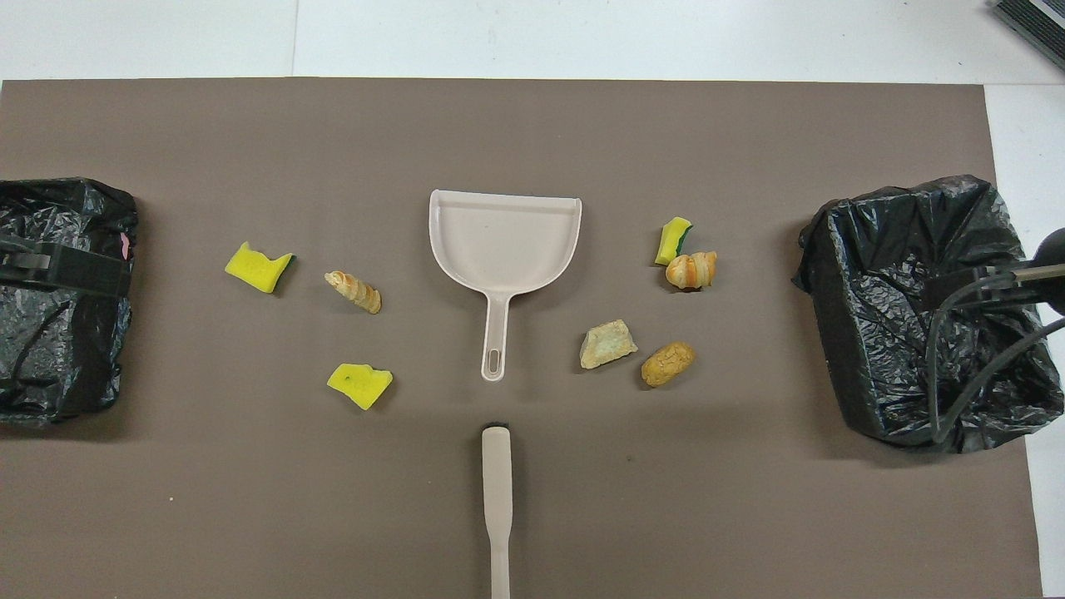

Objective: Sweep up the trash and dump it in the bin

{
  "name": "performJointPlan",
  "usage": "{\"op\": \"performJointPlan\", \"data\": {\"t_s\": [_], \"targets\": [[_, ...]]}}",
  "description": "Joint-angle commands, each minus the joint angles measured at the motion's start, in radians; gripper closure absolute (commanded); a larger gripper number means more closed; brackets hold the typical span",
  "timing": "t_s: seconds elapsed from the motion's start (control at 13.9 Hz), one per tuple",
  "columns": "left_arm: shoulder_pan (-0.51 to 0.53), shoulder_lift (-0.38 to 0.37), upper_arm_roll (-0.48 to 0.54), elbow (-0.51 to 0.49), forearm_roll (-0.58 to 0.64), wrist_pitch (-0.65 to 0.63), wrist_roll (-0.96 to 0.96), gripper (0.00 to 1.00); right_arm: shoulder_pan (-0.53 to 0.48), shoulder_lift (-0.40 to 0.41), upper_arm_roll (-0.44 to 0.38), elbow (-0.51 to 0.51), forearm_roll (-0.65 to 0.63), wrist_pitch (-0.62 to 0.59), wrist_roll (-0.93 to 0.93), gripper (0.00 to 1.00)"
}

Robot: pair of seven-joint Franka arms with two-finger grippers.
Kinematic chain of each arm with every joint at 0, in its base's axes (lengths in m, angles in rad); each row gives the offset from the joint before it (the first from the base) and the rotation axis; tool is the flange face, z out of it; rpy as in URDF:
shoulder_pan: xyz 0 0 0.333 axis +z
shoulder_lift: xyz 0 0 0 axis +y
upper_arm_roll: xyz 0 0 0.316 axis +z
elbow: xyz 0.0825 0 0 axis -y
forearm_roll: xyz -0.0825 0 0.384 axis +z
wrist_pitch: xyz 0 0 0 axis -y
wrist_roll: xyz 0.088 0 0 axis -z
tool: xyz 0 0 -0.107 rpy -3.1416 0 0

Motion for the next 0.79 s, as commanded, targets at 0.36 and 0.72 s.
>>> {"op": "performJointPlan", "data": {"t_s": [0.36,0.72], "targets": [[-0.023,-0.038,-0.012,-0.071,-0.005,0.019,-0.003,0.0,0.003,-0.008,-0.003,-0.006,0.008,0.007,0.019,0.0],[-0.179,-0.178,-0.017,-0.352,-0.005,0.113,-0.135,0.0,0.003,-0.008,-0.003,-0.006,0.008,0.007,0.019,0.0]]}}
